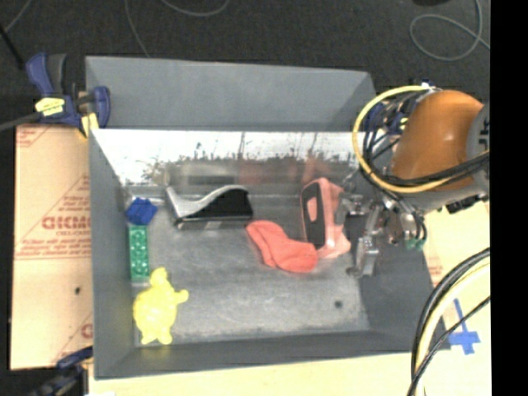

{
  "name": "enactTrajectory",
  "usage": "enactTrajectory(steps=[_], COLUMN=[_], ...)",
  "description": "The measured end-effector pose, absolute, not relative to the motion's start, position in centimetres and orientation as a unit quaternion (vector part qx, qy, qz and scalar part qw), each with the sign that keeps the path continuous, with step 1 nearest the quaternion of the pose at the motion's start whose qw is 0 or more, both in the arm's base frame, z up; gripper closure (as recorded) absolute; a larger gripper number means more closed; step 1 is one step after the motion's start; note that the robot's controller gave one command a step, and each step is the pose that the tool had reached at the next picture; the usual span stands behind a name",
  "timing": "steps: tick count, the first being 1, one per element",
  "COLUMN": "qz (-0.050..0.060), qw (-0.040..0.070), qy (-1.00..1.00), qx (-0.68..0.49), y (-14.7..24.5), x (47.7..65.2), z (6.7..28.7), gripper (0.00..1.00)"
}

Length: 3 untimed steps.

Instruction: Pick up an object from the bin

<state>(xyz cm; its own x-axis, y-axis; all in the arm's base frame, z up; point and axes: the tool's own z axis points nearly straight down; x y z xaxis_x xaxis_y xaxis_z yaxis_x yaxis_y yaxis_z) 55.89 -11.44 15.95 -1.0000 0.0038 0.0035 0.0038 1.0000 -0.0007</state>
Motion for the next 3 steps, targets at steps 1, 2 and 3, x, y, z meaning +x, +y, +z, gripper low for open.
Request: enactTrajectory(steps=[1, 2, 3], qz=[0.001, 0.001, 0.001], qw=[-0.002, -0.006, -0.001], qy=[-1.0, -0.997, -0.998], qx=[0.0, -0.078, -0.07], y=[-11.4, -9.2, -7.4], x=[56.1, 56.8, 57.0], z=[16.4, 12.4, 11.4], gripper=[0.0, 0.0, 0.0])
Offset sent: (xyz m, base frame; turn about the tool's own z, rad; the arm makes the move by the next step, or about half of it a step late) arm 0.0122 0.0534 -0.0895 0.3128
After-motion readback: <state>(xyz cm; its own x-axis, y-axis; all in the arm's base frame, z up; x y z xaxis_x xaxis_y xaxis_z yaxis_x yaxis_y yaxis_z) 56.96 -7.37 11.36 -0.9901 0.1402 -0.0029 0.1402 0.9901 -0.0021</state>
